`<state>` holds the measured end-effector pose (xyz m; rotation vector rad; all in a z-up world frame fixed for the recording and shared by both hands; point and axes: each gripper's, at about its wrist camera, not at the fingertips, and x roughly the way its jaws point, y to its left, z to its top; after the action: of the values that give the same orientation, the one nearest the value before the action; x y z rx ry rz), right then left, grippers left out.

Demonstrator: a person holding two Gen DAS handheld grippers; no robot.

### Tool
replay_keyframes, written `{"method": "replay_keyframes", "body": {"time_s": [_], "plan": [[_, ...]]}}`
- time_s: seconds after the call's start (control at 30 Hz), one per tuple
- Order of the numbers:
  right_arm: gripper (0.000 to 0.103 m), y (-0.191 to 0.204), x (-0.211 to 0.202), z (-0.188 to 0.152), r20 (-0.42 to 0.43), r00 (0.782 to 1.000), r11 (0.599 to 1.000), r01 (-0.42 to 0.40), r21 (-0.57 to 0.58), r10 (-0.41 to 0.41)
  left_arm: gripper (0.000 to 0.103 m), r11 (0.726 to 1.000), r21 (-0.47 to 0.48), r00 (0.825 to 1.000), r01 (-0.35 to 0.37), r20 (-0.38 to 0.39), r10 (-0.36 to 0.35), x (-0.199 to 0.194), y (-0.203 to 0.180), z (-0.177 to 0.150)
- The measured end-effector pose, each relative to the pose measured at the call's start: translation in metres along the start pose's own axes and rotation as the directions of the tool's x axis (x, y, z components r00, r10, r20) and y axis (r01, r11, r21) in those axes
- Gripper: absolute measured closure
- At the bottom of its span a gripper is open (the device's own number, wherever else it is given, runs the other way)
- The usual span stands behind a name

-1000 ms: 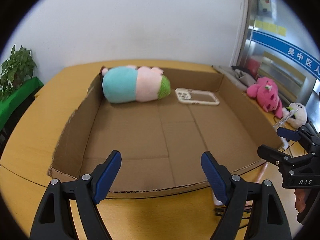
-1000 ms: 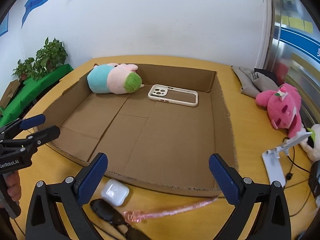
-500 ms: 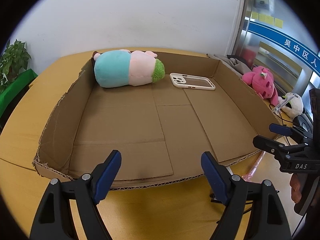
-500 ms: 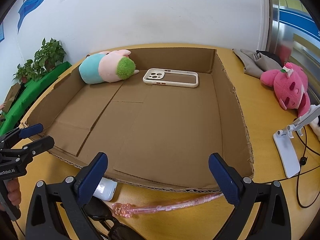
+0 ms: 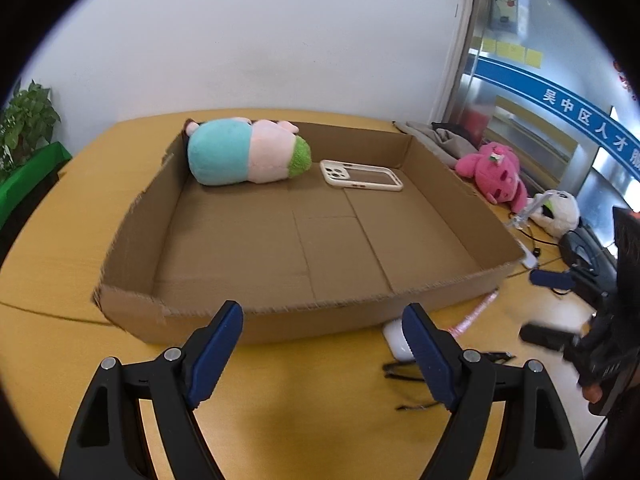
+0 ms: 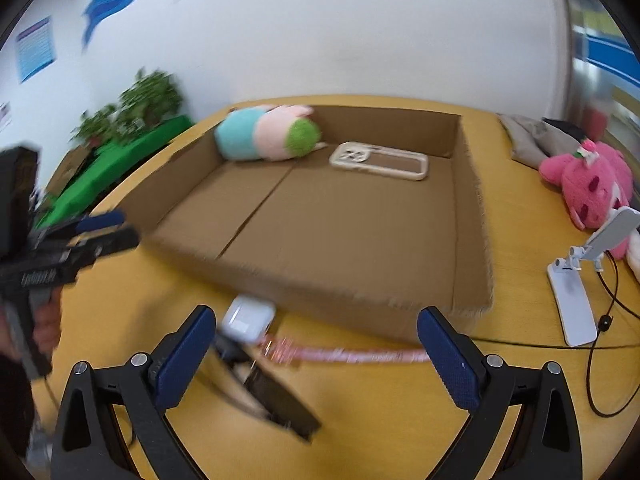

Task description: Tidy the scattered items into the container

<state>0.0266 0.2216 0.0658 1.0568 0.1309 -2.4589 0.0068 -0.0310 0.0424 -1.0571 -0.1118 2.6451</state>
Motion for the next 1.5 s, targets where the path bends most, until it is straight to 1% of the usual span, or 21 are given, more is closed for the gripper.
{"method": "replay_keyframes", "body": {"time_s": [0.07, 0.17, 0.23, 0.33, 0.43, 0.5, 0.53, 0.57, 0.63, 0.73, 0.8, 0.87, 0.93, 1.07, 1.13, 1.2, 1.3, 1.4, 1.5], "plan": [[0.001, 0.015, 0.002, -0.016, -0.055, 0.998, 0.994, -0.040, -0.104, 0.035, 0.021, 0.999, 0.000, 0.999, 0.039, -0.015, -0.039, 0.000, -0.003, -0.009], [0.001, 0.035, 0.013, -0.034, -0.128, 0.990, 0.975, -0.085, -0.205, 0.060, 0.021, 0.998, 0.014, 0.997, 0.059, -0.045, -0.059, 0.003, -0.010, -0.021], [0.003, 0.042, 0.020, -0.039, -0.153, 0.986, 0.965, -0.099, -0.243, 0.063, 0.021, 0.997, 0.009, 0.995, 0.076, -0.067, -0.075, 0.006, -0.012, -0.028], [0.006, 0.046, 0.032, -0.035, -0.176, 0.983, 0.956, -0.092, -0.280, 0.043, 0.021, 0.996, -0.015, 0.992, 0.092, -0.089, -0.093, 0.008, -0.012, -0.037], [0.017, 0.043, 0.049, -0.030, -0.230, 0.973, 0.945, -0.102, -0.311, 0.030, 0.021, 0.994, -0.032, 0.990, 0.100, -0.099, -0.103, 0.007, -0.011, -0.044], [0.030, 0.044, 0.059, -0.030, -0.269, 0.963, 0.937, -0.099, -0.335, 0.006, 0.021, 0.993, -0.041, 0.988, 0.108, -0.106, -0.112, 0.008, -0.010, -0.048], [0.033, 0.045, 0.064, -0.032, -0.290, 0.957, 0.932, -0.094, -0.351, -0.013, 0.021, 0.993, -0.047, 0.988, 0.106, -0.110, -0.111, 0.008, -0.009, -0.049], [0.039, 0.047, 0.069, -0.034, -0.310, 0.950, 0.926, -0.092, -0.366, -0.029, 0.021, 0.993, -0.053, 0.987, 0.106, -0.113, -0.111, 0.009, -0.008, -0.050], [0.042, 0.049, 0.068, -0.034, -0.322, 0.947, 0.929, -0.118, -0.352, -0.002, 0.021, 0.991, -0.070, 0.985, 0.115, -0.121, -0.123, 0.011, -0.006, -0.053], [0.050, 0.050, 0.064, -0.035, -0.325, 0.946, 0.939, -0.119, -0.323, 0.008, 0.021, 0.989, -0.089, 0.982, 0.115, -0.140, -0.127, 0.016, -0.005, -0.057], [0.058, 0.052, 0.060, -0.037, -0.333, 0.943, 0.946, -0.124, -0.299, 0.018, 0.021, 0.988, -0.101, 0.979, 0.120, -0.154, -0.135, 0.020, -0.005, -0.059], [0.061, 0.056, 0.054, -0.041, -0.346, 0.938, 0.952, -0.128, -0.278, 0.026, 0.021, 0.985, -0.109, 0.975, 0.131, -0.164, -0.147, 0.022, -0.005, -0.061], [0.062, 0.058, 0.051, -0.044, -0.348, 0.937, 0.960, -0.113, -0.257, 0.017, 0.021, 0.982, -0.119, 0.970, 0.144, -0.180, -0.164, 0.027, -0.008, -0.063], [0.062, 0.065, 0.041, -0.053, -0.338, 0.941, 0.983, -0.044, -0.176, -0.018, 0.021, 0.973, -0.143, 0.954, 0.182, -0.216, -0.210, 0.037, -0.016, -0.065], [0.062, 0.068, 0.037, -0.056, -0.330, 0.943, 0.989, -0.015, -0.145, -0.034, 0.021, 0.967, -0.159, 0.941, 0.200, -0.244, -0.235, 0.045, -0.023, -0.066], [0.063, 0.070, 0.033, -0.060, -0.323, 0.945, 0.993, 0.014, -0.116, -0.051, 0.021, 0.955, -0.194, 0.923, 0.223, -0.272, -0.271, 0.054, -0.030, -0.066], [0.064, 0.084, 0.035, -0.063, -0.308, 0.949, 0.994, 0.040, -0.101, -0.069, 0.022, 0.940, -0.229, 0.909, 0.252, -0.279, -0.311, 0.062, -0.039, -0.063], [0.065, 0.094, 0.036, -0.064, -0.294, 0.952, 0.994, 0.054, -0.097, -0.081, 0.023, 0.930, -0.262, 0.897, 0.256, -0.295, -0.330, 0.069, -0.045, -0.059], [0.067, 0.101, 0.033, -0.067, -0.286, 0.954, 0.992, 0.060, -0.112, -0.090, 0.023, 0.923, -0.291, 0.891, 0.250, -0.305, -0.337, 0.073, -0.045, -0.056]]}}
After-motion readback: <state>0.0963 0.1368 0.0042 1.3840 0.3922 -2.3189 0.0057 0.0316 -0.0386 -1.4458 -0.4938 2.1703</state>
